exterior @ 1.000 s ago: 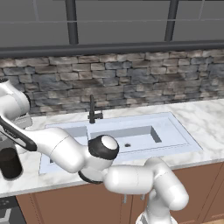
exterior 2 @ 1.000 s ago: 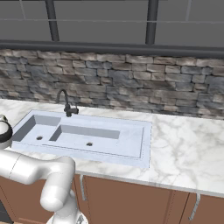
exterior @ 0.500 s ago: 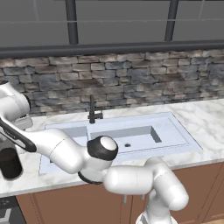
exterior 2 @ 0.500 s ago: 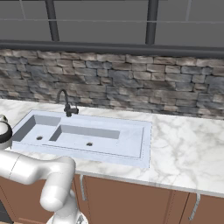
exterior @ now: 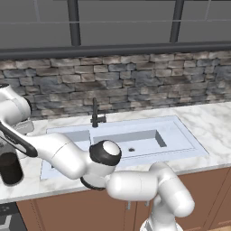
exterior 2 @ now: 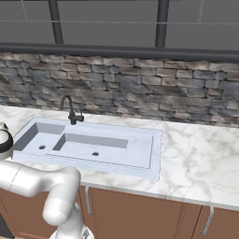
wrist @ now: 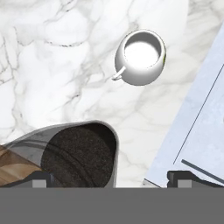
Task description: Place the jar in the left basin and the mug in the right basin of the sink.
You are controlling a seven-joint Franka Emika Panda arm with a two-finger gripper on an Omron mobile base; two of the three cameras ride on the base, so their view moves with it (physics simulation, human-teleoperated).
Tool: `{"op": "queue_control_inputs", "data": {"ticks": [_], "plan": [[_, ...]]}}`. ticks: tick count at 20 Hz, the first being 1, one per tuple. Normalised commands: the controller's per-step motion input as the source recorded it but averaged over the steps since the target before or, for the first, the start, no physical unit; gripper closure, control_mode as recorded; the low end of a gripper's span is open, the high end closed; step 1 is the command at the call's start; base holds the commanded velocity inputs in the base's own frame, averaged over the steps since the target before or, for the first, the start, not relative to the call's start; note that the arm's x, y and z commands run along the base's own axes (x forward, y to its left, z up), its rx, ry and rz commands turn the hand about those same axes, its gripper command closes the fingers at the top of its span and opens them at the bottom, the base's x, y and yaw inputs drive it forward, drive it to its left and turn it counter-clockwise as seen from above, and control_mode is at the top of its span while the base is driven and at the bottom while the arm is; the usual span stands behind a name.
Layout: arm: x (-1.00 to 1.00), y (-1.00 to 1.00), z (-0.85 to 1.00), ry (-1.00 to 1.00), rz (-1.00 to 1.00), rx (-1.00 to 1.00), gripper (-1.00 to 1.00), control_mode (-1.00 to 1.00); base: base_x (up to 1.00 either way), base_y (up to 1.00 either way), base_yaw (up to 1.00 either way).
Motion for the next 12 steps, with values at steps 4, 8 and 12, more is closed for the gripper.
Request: {"op": "queue_control_inputs", "data": {"ticks": [4,8,12], "plan": [[0.01,0.00,-0.10,0.00,0.00,0.00,-1.00,-1.00,0.00,0.00,0.00],[0.00,0.00,-0.09,0.01,0.00,0.00,-1.00,-1.00,0.00,0.00,0.00],[0.00,0.00,-0.01,0.01,0.00,0.00,1.00,-1.00,0.00,0.00,0.00]]}}
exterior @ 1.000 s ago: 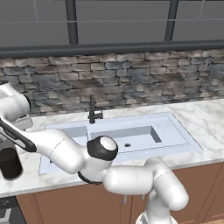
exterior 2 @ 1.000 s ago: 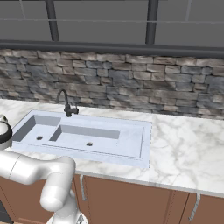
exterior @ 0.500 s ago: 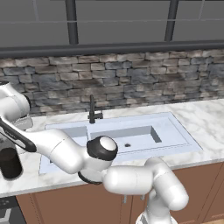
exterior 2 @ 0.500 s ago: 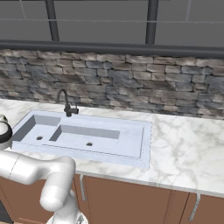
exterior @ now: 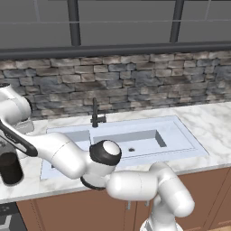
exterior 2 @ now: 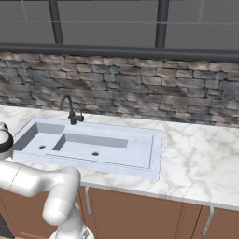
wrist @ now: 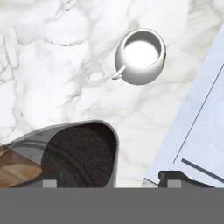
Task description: Place the jar in the left basin and the mug in the right basin of the sink.
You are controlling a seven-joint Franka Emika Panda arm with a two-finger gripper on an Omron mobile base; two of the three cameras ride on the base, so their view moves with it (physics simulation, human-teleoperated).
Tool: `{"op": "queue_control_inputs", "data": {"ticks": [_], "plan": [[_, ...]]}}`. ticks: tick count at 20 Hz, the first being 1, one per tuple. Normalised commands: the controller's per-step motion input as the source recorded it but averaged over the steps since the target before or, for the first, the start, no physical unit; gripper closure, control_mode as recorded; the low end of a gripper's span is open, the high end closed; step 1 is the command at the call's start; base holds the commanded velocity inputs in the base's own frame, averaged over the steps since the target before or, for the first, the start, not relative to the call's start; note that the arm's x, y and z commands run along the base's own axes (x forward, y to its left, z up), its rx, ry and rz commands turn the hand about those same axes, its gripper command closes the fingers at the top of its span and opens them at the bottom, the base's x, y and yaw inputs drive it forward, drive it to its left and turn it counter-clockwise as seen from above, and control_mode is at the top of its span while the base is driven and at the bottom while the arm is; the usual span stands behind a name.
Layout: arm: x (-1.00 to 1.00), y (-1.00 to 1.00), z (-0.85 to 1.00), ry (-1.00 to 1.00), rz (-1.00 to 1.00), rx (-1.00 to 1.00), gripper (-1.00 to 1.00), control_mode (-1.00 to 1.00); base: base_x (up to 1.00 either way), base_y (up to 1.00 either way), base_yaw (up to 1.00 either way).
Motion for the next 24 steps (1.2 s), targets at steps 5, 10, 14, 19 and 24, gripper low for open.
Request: {"op": "queue_control_inputs", "data": {"ticks": [5,10,14,19,24], "plan": [[0.00,0.00,0.00,0.00,0.00,0.00,1.00,-1.00,0.00,0.00,0.00],[0.00,0.00,0.00,0.00,0.00,0.00,1.00,-1.00,0.00,0.00,0.00],[0.00,0.00,0.00,0.00,0.00,0.00,1.00,-1.00,0.00,0.00,0.00],[0.00,0.00,0.30,-0.05,0.00,0.00,1.00,-1.00,0.00,0.00,0.00],[0.00,-0.01,0.50,0.00,0.00,0.00,1.00,-1.00,0.00,0.00,0.00]]}}
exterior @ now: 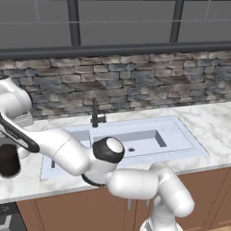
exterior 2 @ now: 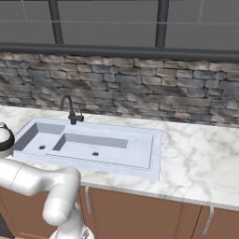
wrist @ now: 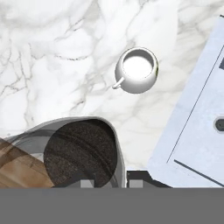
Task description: Place the jar in the left basin and the mug in the right basin of the sink.
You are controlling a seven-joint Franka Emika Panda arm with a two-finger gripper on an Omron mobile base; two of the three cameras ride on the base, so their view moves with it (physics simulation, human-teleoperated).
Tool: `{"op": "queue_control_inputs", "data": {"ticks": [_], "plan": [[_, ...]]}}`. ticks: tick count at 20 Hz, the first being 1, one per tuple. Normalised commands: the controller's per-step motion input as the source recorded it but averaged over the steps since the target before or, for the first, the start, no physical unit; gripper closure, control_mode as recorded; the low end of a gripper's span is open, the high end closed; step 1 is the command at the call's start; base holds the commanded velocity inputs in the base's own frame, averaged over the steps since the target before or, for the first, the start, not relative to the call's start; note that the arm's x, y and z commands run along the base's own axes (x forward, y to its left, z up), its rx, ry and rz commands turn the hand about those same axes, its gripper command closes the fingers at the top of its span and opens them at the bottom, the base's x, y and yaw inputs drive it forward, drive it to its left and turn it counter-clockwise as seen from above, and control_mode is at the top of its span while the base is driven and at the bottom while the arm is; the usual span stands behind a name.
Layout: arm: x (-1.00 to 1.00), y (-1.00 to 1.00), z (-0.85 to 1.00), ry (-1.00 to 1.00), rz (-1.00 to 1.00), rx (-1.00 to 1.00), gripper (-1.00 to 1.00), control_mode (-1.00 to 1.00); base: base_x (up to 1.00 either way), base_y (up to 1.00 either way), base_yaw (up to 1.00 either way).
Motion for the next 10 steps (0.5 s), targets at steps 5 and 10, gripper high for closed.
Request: {"op": "queue_control_inputs", "data": {"ticks": [5,10], "plan": [[0.00,-0.20,0.37,0.00,0.00,0.00,1.00,-1.00,0.00,0.00,0.00],[0.00,-0.49,0.20,0.00,0.00,0.00,1.00,-1.00,0.00,0.00,0.00]]}}
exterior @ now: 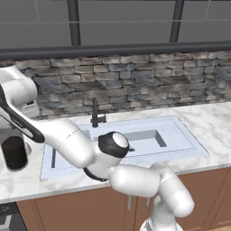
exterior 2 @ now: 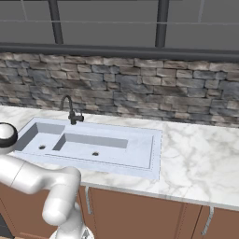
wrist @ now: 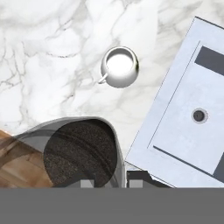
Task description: Place the jar in the left basin and the mug in the right basin of the sink.
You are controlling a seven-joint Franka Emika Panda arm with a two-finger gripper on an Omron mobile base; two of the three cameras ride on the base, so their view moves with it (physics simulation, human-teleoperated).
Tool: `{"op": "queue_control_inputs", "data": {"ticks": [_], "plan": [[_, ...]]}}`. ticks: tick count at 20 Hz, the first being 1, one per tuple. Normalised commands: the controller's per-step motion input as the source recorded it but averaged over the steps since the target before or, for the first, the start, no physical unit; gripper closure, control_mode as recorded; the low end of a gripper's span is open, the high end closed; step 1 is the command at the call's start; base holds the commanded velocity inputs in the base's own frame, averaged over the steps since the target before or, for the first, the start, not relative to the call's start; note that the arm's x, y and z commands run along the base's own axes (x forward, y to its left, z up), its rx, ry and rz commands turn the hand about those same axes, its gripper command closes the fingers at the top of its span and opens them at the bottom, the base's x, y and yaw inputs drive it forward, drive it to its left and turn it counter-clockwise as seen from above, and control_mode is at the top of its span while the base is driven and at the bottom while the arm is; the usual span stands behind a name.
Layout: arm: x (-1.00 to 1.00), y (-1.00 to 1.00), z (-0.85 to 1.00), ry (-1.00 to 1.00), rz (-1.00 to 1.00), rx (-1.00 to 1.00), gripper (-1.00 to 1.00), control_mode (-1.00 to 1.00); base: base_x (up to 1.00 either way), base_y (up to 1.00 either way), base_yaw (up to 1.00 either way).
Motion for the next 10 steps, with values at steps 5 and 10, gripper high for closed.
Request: {"op": "queue_control_inputs", "data": {"ticks": [5,10], "plan": [[0.00,-0.57,0.20,0.00,0.00,0.00,1.00,-1.00,0.00,0.00,0.00],[0.00,-0.52,0.18,0.00,-0.01,0.00,1.00,-1.00,0.00,0.00,0.00]]}}
